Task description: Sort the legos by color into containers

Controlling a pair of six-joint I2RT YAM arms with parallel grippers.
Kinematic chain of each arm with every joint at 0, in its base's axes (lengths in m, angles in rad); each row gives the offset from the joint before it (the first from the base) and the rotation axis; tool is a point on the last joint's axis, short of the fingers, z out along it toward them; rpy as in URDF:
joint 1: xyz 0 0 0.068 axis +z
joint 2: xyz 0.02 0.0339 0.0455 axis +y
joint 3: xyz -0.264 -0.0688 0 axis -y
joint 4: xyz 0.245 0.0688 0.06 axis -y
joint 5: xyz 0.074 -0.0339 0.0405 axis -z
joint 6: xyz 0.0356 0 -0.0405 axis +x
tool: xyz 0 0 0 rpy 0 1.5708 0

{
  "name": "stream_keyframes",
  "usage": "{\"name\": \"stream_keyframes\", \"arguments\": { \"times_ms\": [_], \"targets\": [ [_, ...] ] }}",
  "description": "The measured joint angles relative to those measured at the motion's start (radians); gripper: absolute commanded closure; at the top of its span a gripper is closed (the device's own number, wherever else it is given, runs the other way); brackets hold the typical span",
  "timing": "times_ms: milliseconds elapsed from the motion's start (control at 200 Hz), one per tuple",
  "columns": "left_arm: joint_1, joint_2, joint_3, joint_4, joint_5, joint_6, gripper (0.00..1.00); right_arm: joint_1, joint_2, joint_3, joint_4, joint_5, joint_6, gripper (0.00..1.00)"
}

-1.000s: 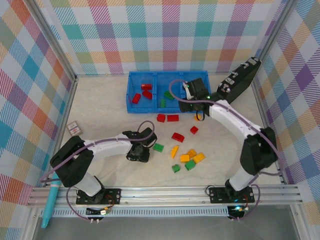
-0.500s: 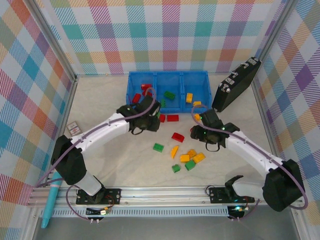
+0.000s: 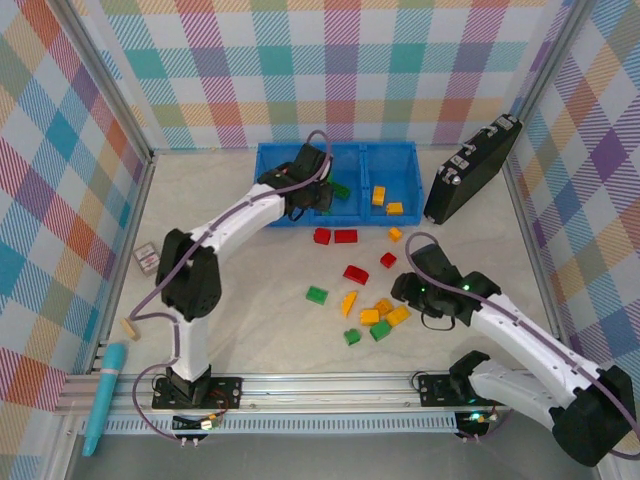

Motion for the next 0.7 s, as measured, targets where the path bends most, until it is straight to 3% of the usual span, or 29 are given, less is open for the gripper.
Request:
{"name": "stream_keyframes", "arguments": {
  "times_ms": [385,595,700],
  "targets": [
    [0.073,0.336,0.391,-0.036,0.007,0.054,0.76,0.006,-0.139,-0.143,-0.067,-0.053,0.473,0.41],
    [0.097,0.415,0.515,-0.063,0.035,0.066,0.61,0.006,-0.119,-0.172,-0.037,-0.074,0.596,0.39],
    [0.099,0.431,0.534,-0.062,0.051,0.069,0.59,0.006,-0.073,-0.172,-0.014,-0.085,0.613,0.38]
  ]
}}
